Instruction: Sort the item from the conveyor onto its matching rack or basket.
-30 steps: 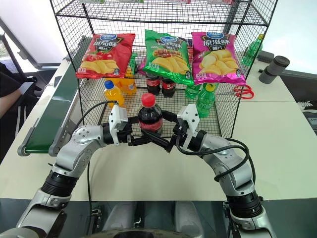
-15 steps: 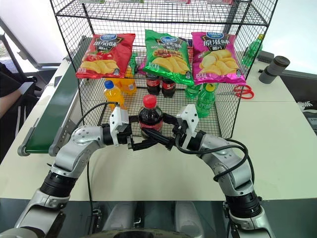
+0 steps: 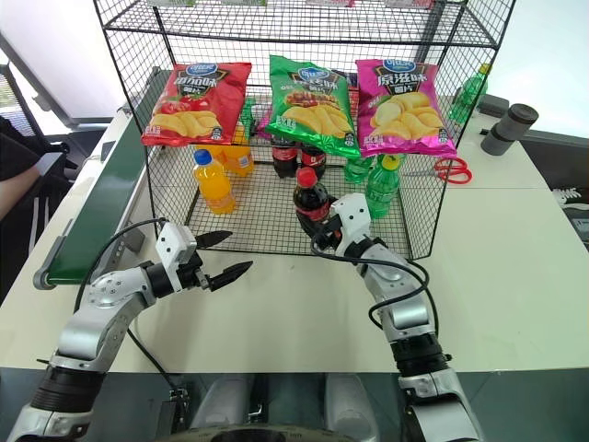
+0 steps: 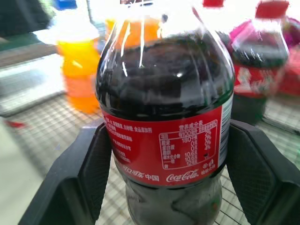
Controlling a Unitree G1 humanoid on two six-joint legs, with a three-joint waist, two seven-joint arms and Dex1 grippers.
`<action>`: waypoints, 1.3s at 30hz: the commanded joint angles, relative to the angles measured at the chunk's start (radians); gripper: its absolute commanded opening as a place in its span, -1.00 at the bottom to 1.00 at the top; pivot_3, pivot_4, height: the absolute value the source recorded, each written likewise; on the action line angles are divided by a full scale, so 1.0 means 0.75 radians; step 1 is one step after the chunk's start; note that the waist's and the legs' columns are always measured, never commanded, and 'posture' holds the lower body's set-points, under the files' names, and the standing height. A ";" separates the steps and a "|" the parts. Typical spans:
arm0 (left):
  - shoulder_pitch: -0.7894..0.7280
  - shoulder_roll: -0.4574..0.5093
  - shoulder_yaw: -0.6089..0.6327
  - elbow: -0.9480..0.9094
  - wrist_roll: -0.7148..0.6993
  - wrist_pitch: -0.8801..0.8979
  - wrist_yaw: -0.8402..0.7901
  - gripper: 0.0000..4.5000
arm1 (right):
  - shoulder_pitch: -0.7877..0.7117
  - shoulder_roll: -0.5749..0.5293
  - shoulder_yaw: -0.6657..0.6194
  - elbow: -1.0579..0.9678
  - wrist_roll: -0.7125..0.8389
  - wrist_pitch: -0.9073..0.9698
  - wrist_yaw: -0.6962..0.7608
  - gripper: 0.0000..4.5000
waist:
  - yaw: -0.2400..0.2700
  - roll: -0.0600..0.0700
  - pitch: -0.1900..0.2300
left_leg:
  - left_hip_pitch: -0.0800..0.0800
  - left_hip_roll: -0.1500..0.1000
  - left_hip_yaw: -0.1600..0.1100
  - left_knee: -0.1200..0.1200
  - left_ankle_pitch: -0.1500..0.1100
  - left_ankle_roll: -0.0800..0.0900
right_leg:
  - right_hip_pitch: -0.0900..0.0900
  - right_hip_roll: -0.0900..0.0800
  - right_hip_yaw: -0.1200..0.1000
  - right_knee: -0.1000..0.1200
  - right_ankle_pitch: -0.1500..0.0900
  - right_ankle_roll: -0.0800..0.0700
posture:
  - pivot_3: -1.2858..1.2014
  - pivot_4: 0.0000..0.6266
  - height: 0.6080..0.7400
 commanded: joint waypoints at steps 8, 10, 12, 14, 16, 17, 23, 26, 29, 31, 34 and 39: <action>0.060 -0.006 0.048 -0.155 -0.037 0.043 0.088 0.97 | -0.323 0.180 -0.082 0.568 -0.099 -0.363 -0.208 0.32 | -0.002 0.000 0.000 | 0.000 0.000 0.000 0.000 0.000 -0.001 | 0.000 -0.003 0.000 0.001 0.000 0.000 | 0.03 -0.52 1.00; 0.064 -0.005 0.048 -0.163 -0.038 0.048 0.093 0.97 | -0.357 0.191 -0.097 0.641 -0.094 -0.393 -0.213 0.32 | -0.004 0.000 0.000 | 0.000 -0.001 0.001 0.000 0.000 -0.001 | 0.000 -0.004 0.000 0.000 0.000 0.000 | 0.03 -0.52 1.00; 0.066 -0.003 0.047 -0.166 -0.040 0.051 0.095 0.97 | -0.379 0.193 -0.104 0.697 -0.097 -0.420 -0.206 0.32 | -0.007 0.001 0.000 | 0.000 -0.001 0.002 0.000 0.000 -0.001 | 0.000 -0.004 0.000 0.001 0.000 0.000 | 0.03 -0.52 1.00; 0.066 -0.001 0.045 -0.166 -0.040 0.049 0.097 0.97 | -0.391 0.195 -0.111 0.731 -0.096 -0.439 -0.196 0.32 | -0.012 0.001 0.000 | 0.001 -0.001 0.001 0.000 0.000 -0.001 | 0.000 -0.004 0.000 0.001 0.000 0.000 | 0.03 -0.52 1.00; 0.065 0.001 0.043 -0.167 -0.041 0.050 0.097 0.97 | -0.400 0.196 -0.118 0.753 -0.086 -0.446 -0.171 0.32 | -0.020 0.001 0.000 | 0.001 -0.001 0.001 -0.001 0.000 -0.001 | 0.000 -0.004 0.000 0.001 0.000 0.000 | 0.03 -0.52 1.00; 0.064 0.002 0.043 -0.166 -0.042 0.051 0.097 0.97 | -0.401 0.198 -0.123 0.757 -0.073 -0.445 -0.146 0.32 | -0.025 0.001 0.000 | 0.001 -0.001 0.001 -0.001 0.000 -0.001 | 0.000 -0.004 0.000 0.001 0.000 0.000 | 0.03 -0.52 1.00; 0.043 0.000 0.035 -0.161 -0.042 0.058 0.098 1.00 | -0.373 0.184 -0.118 0.699 -0.078 -0.458 -0.092 0.97 | -0.037 0.001 0.000 | 0.001 0.000 0.001 -0.001 0.000 -0.001 | 0.000 -0.004 0.000 0.002 0.000 0.000 | 0.03 -0.52 1.00; 0.032 -0.004 0.030 -0.159 -0.042 0.065 0.101 1.00 | -0.311 0.143 -0.102 0.603 -0.097 -0.453 -0.070 0.97 | -0.035 0.001 0.000 | 0.001 0.000 0.001 -0.001 0.000 -0.001 | 0.000 -0.004 0.000 0.002 0.000 0.000 | 0.03 -0.52 1.00; 0.020 -0.003 0.037 -0.156 -0.046 0.076 0.103 1.00 | -0.159 0.046 -0.105 0.375 -0.078 -0.392 0.002 0.97 | -0.028 0.001 0.000 | 0.001 -0.001 0.000 -0.001 0.000 -0.001 | 0.000 -0.005 0.000 0.002 0.000 0.000 | 0.03 -0.52 1.00; 0.019 0.000 0.044 -0.155 -0.048 0.078 0.103 1.00 | -0.060 -0.018 -0.110 0.219 -0.042 -0.324 0.064 0.97 | -0.025 0.001 0.000 | 0.001 -0.002 0.000 -0.001 0.000 -0.001 | 0.001 -0.006 -0.001 0.000 0.000 0.000 | 0.03 -0.52 1.00; 0.023 0.015 0.071 -0.143 -0.050 0.074 0.101 1.00 | 0.110 -0.155 -0.118 -0.033 0.019 -0.225 0.189 0.97 | -0.030 0.002 0.000 | 0.001 -0.002 0.000 -0.001 0.000 -0.001 | 0.001 -0.007 0.000 -0.001 0.000 0.000 | 0.03 -0.52 1.00; 0.035 0.081 0.153 -0.089 -0.053 0.056 0.075 1.00 | 0.381 -0.424 -0.236 -0.474 0.252 0.014 0.384 0.97 | -0.032 0.006 0.000 | 0.002 0.000 0.000 -0.003 0.000 -0.001 | 0.002 -0.005 0.000 0.000 0.000 0.000 | 0.03 -0.52 1.00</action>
